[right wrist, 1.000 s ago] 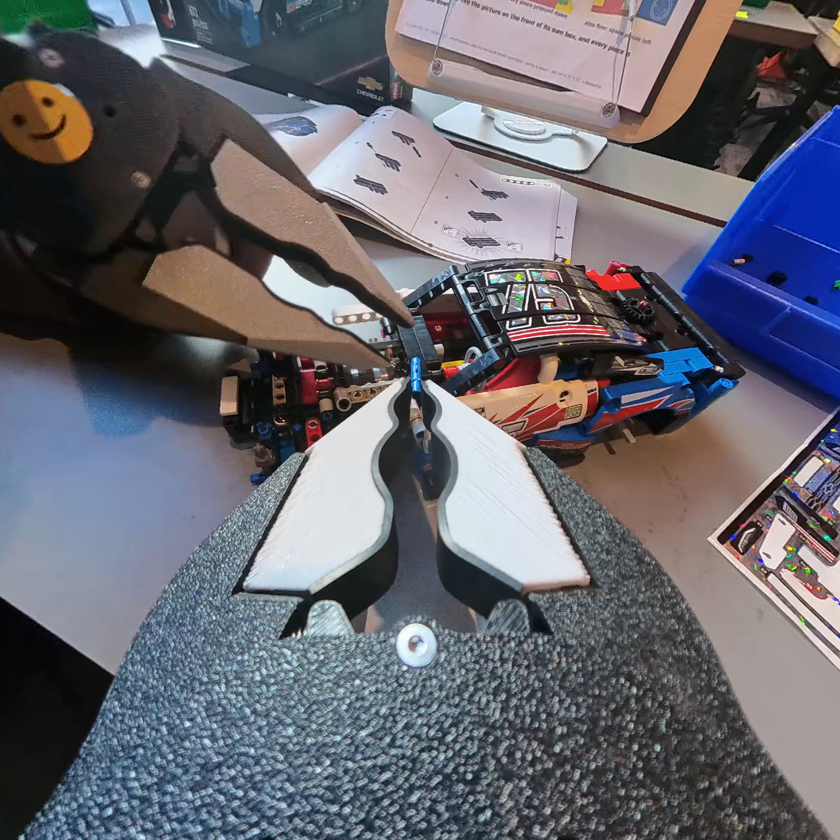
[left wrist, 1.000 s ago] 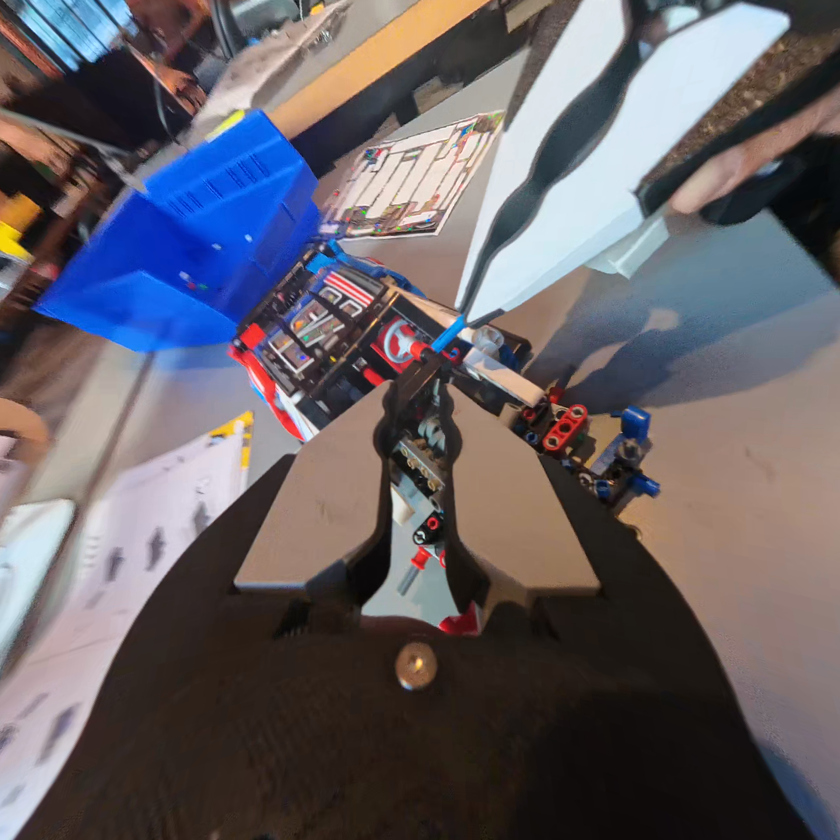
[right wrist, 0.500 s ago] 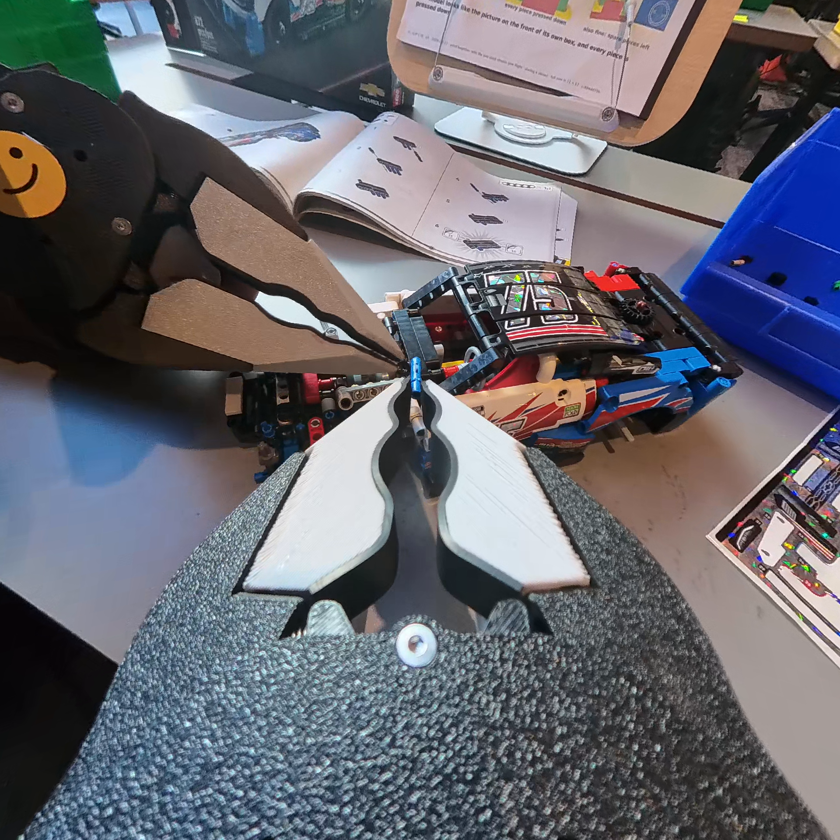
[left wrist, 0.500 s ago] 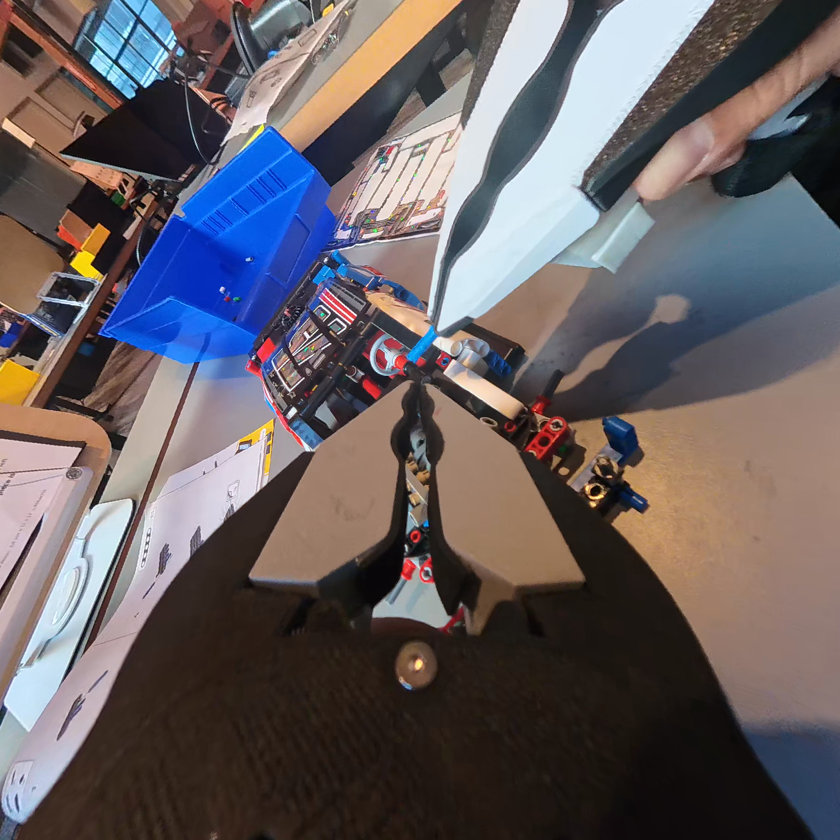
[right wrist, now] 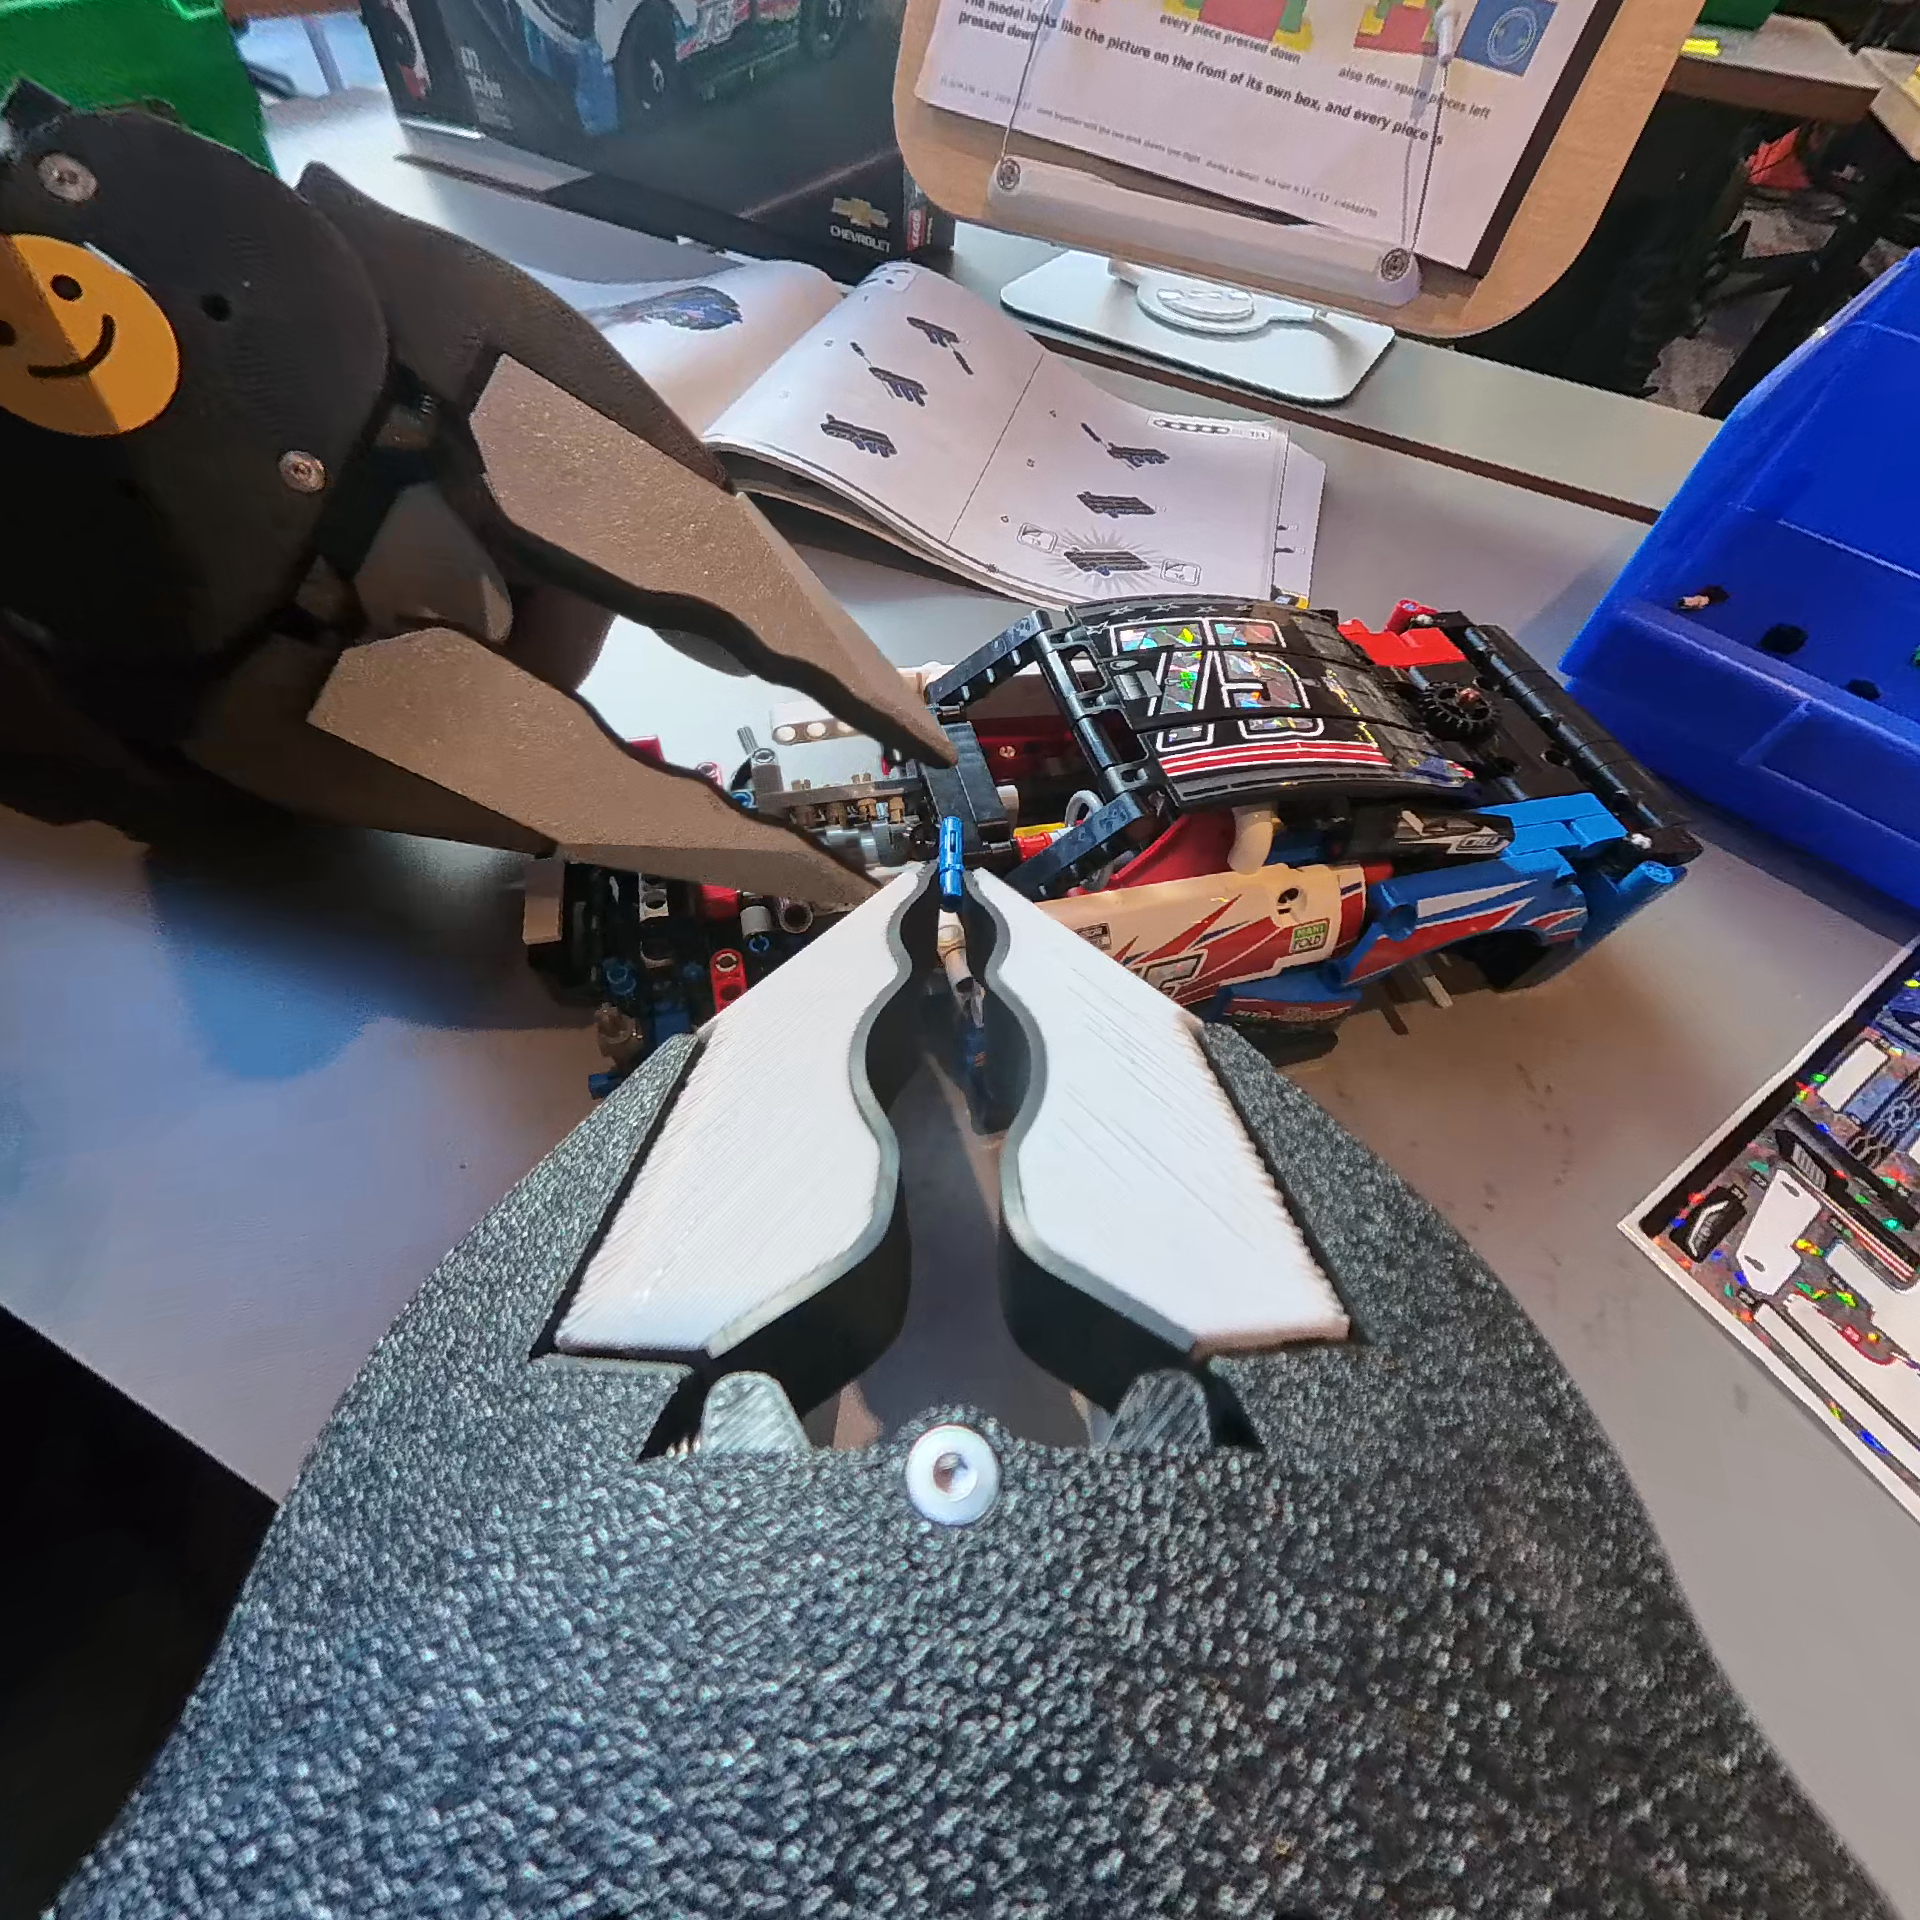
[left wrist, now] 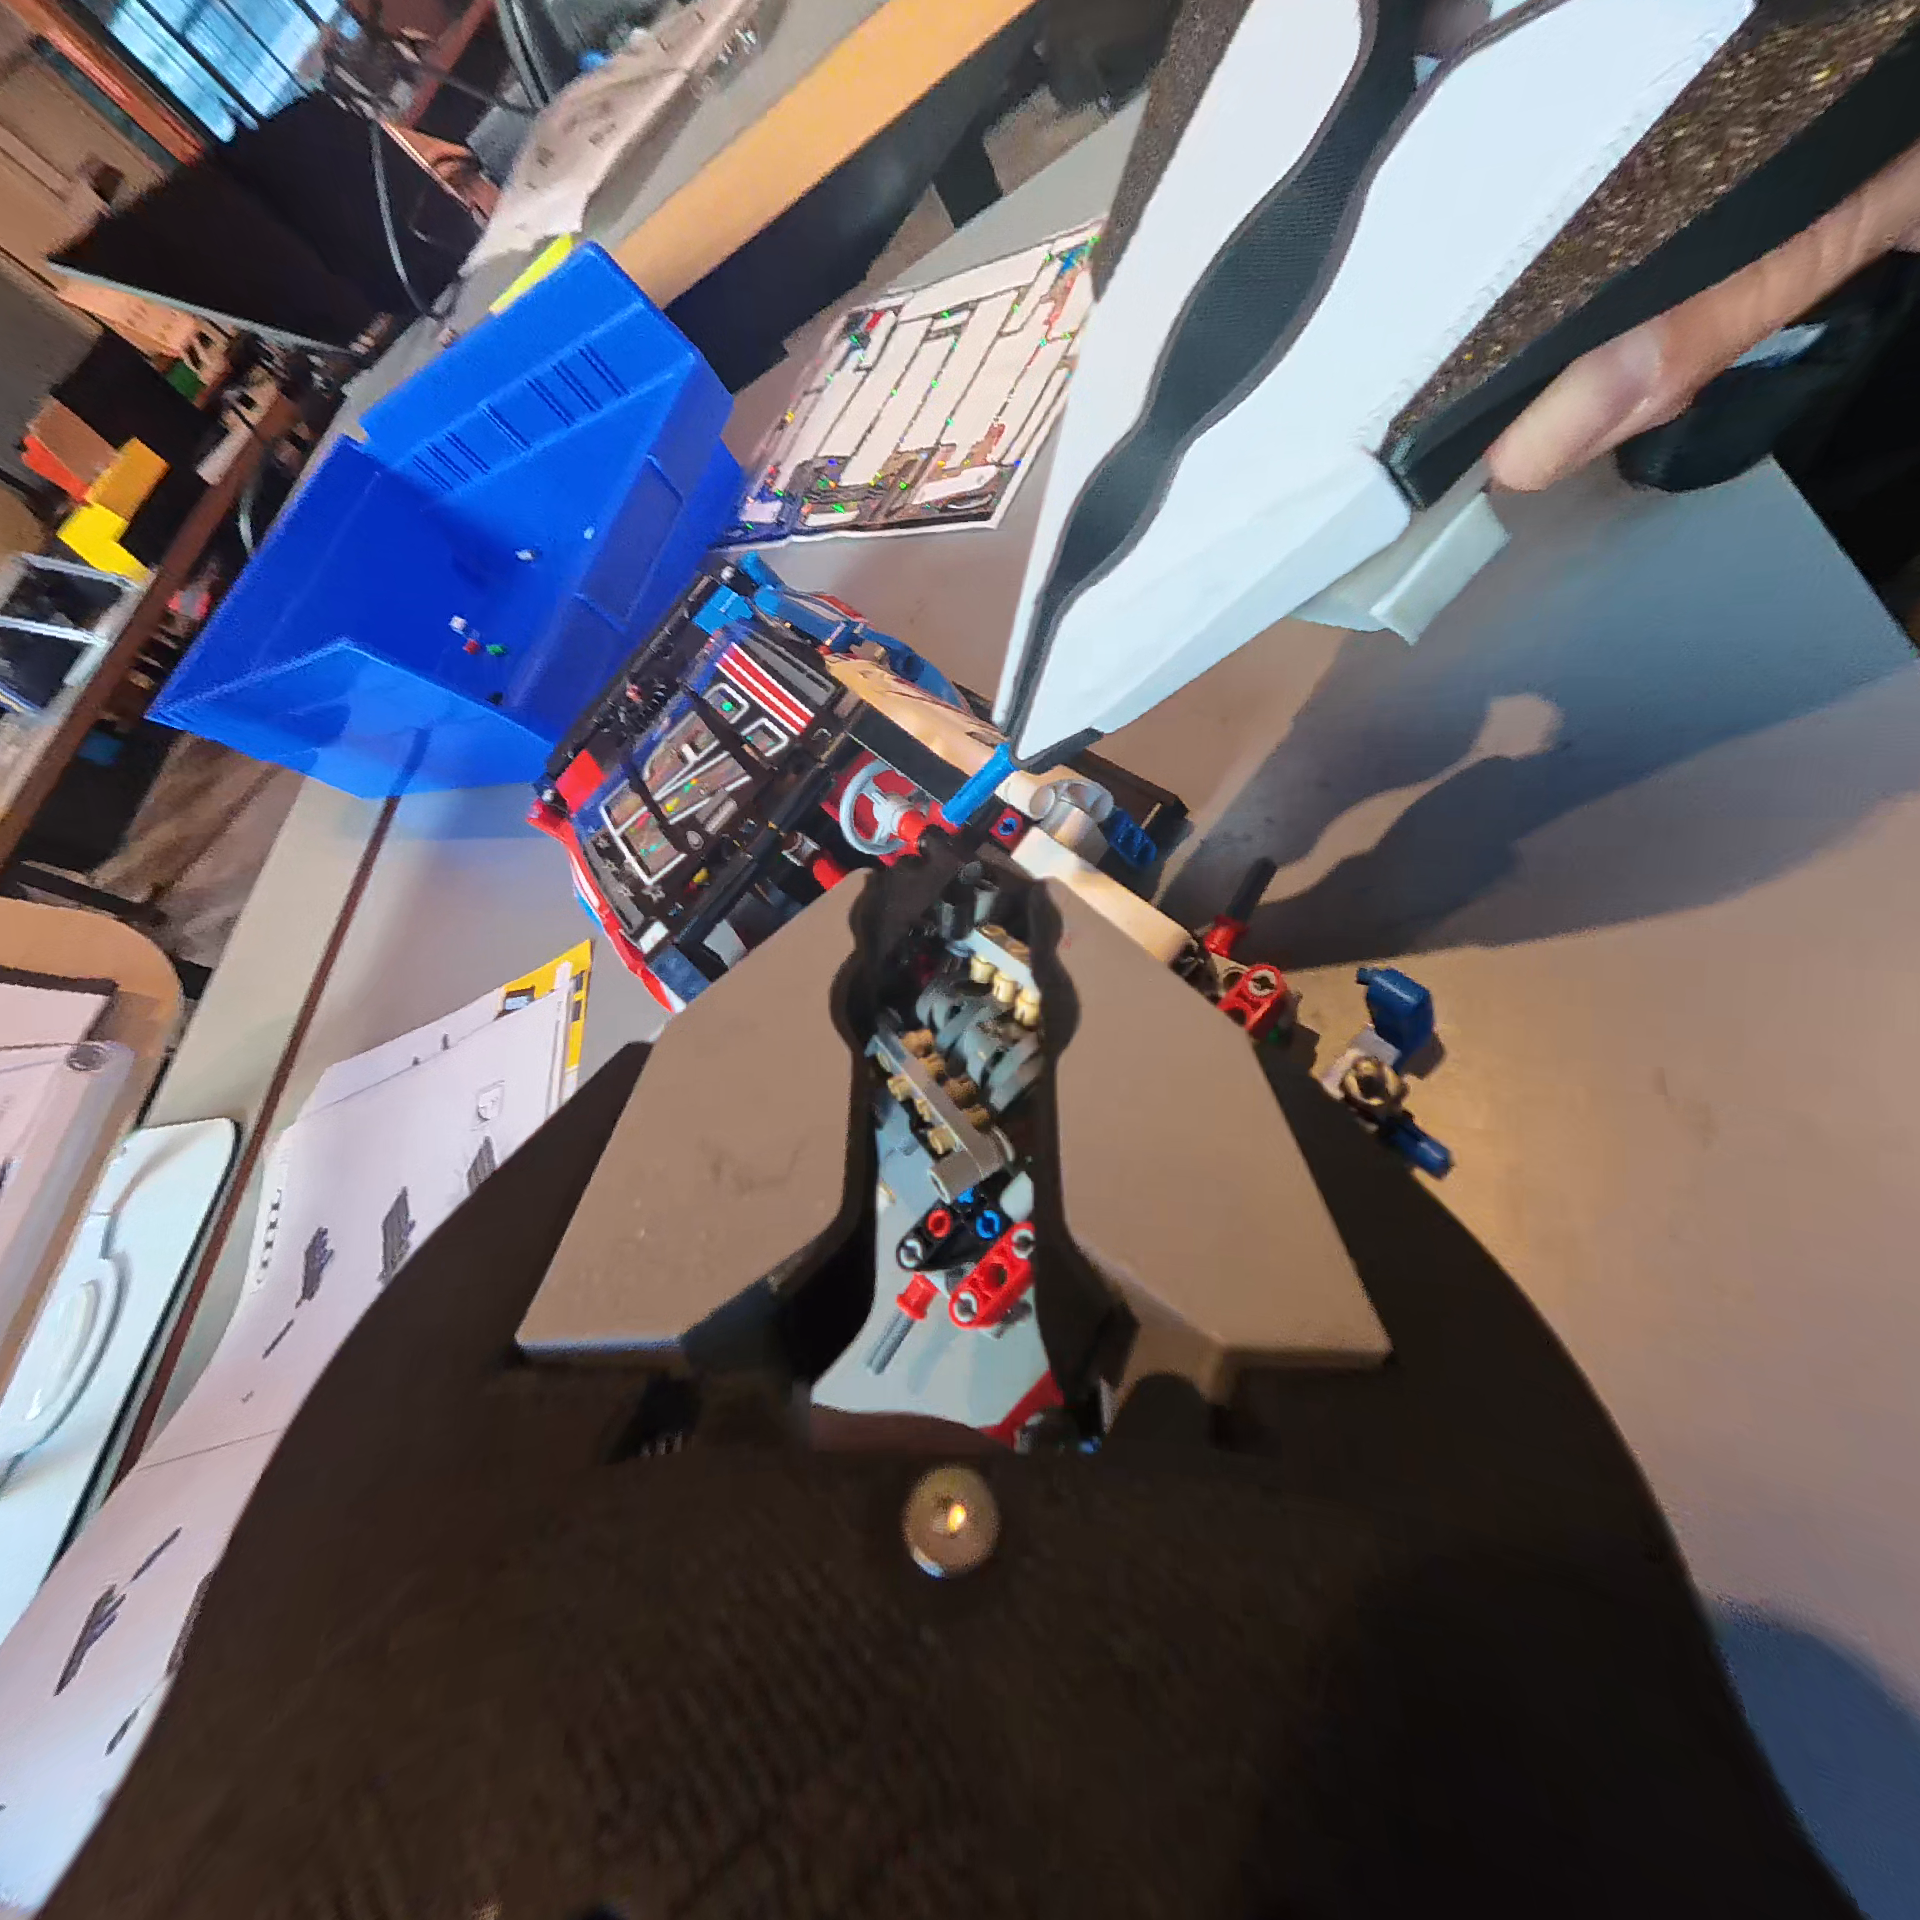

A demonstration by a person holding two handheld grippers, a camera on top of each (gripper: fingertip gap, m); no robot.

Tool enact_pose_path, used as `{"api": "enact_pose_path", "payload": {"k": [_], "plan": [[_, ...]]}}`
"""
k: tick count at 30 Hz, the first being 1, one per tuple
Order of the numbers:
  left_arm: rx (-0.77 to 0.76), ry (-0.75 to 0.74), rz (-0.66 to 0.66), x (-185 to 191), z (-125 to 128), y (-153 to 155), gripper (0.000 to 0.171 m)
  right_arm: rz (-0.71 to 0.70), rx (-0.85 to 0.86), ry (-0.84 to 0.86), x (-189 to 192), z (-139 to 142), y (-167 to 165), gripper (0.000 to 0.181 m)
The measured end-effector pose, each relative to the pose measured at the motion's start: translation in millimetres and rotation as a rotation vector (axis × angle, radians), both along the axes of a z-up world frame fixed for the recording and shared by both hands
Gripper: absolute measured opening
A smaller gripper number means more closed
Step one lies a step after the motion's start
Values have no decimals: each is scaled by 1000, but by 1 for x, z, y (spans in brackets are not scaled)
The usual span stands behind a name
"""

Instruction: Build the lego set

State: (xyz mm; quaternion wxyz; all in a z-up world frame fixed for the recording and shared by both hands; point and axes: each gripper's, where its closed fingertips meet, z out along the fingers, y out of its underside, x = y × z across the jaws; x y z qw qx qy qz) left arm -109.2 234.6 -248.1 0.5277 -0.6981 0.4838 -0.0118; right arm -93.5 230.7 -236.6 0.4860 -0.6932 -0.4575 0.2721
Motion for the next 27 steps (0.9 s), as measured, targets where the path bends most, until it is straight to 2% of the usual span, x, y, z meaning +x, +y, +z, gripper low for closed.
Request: {"api": "enact_pose_path", "payload": {"k": [3,6,13,16,19,22,25,27], "plan": [[-114,25,15,-3,-8,0,29,0,-5,7,0,1,0,4],[-154,-7,16,-4,-8,2,20,0,-6,11,0,1,0,4],[-33,43,14,-1,-6,3,4,2,-4,9,-2,1,-1,4],[36,80,14,-1,-5,2,3,-2,-6,4,-1,0,0,4],[36,69,18,0,-5,2,3,-3,-4,-4,0,1,1,4],[-60,-59,32,0,-3,2,0,9,-6,-28,-1,-1,0,5],[-302,-284,0,5,-7,-3,0,15,-20,-32,-2,-3,-1,4],[-337,-266,14,1,-13,-2,0,14,-18,-35,-2,-3,-1,4]]}}
